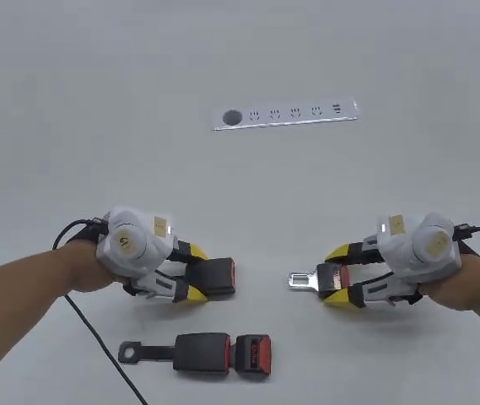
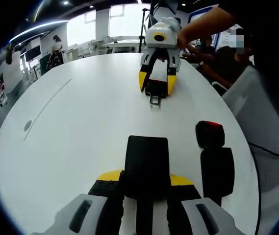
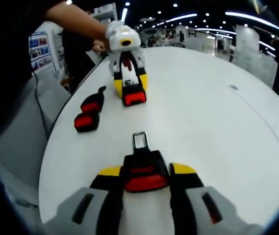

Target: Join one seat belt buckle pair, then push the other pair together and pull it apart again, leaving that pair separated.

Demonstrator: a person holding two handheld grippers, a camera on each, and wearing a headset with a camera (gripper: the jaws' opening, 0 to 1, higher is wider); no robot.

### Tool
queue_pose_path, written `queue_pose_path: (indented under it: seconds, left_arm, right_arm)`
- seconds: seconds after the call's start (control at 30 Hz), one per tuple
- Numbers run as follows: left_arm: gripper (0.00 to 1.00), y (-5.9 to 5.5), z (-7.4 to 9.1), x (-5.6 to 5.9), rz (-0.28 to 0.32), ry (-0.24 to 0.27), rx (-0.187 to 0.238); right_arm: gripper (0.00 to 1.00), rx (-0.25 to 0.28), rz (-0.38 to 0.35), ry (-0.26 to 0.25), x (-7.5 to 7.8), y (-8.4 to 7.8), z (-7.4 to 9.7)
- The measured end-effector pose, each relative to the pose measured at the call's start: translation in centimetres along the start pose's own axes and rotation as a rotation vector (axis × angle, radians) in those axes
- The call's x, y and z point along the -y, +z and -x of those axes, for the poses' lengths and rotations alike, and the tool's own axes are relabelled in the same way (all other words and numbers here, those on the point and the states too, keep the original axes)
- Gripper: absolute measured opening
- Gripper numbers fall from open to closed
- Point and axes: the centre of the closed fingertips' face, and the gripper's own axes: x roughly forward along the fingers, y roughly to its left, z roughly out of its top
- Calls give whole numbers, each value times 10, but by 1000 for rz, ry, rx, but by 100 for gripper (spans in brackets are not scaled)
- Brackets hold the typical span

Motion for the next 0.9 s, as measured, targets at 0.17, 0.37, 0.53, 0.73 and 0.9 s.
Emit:
queue_pose_path:
  seconds: [0.17, 0.37, 0.53, 0.73, 0.9]
  left_arm:
    - [34, 0, 0, 0, 1, 1, -1]
    - [34, 1, -1, 0, -2, 5, -7]
    - [34, 0, -1, 0, -9, 2, -17]
    - [34, 0, -1, 1, -13, 6, -22]
    - [34, 1, -1, 1, -27, 2, -39]
  right_arm:
    - [37, -13, 4, -5, 0, -6, 6]
    - [37, -38, 5, -18, 3, -18, 18]
    - [37, -58, -11, -34, 12, -29, 24]
    - [37, -58, -21, -38, 13, -34, 26]
    - [37, -49, -31, -38, 10, -33, 28]
